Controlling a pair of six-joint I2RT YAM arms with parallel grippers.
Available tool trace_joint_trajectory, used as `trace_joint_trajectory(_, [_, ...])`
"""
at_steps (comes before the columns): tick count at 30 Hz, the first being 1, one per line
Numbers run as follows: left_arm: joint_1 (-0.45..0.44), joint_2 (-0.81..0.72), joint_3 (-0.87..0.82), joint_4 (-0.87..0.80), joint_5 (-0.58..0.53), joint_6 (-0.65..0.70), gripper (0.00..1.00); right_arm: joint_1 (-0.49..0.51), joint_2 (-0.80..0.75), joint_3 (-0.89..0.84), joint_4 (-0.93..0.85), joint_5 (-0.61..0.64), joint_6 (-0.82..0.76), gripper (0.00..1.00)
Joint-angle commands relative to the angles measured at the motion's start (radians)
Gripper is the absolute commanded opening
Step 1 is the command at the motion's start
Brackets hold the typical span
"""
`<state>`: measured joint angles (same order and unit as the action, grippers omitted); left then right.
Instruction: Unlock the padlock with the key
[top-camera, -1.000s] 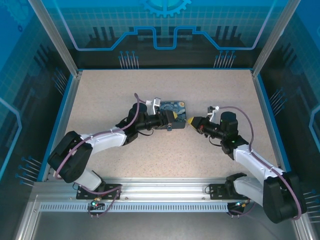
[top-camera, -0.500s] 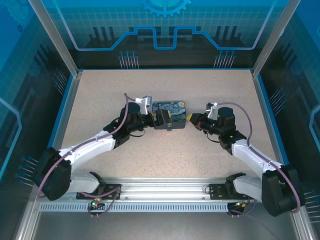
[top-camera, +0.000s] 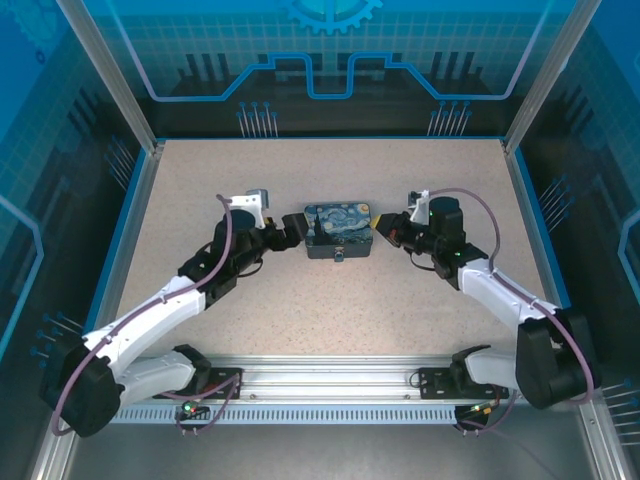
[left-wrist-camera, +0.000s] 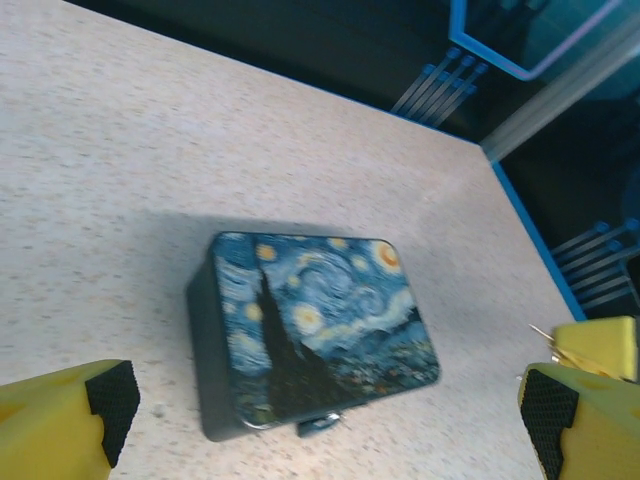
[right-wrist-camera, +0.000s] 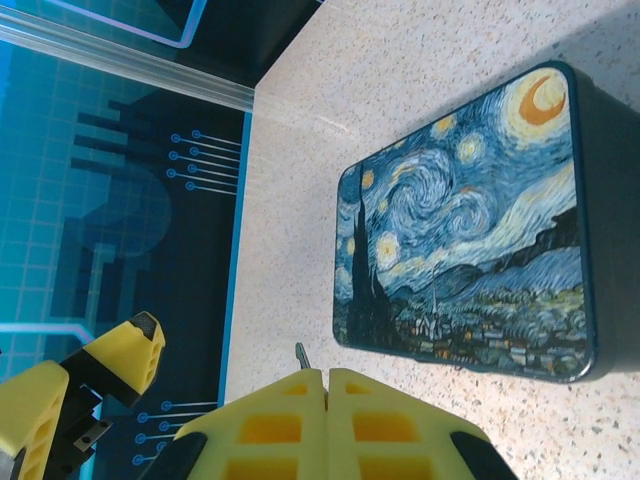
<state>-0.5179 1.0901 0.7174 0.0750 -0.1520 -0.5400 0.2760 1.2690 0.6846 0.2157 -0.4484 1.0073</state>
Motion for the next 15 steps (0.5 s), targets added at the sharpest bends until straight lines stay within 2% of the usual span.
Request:
trace_joint_trajectory(1, [0.02, -0.002, -0.004, -0.031, -0.036, 0.018, 0.99, 0.008, 0.038, 0.049, -0.026, 0.011, -0.035, 0.0])
trace_joint_trajectory(6, [0.021, 0.036, -0.022, -0.046, 0.072, 0.019, 0.99, 0.005, 0.075, 0.092, -0.053, 0.017, -0.057, 0.0])
trace_joint_trajectory(10, [0.02, 0.063, -0.092, 0.046, 0.172, -0.027, 0.99, 0.005, 0.106, 0.136, -0.066, 0.022, -0.065, 0.0])
trace_joint_trajectory(15, [-0.008, 0.12, -0.177, 0.177, 0.201, -0.077, 0.99, 0.006, 0.172, 0.189, -0.07, 0.016, -0.078, 0.0])
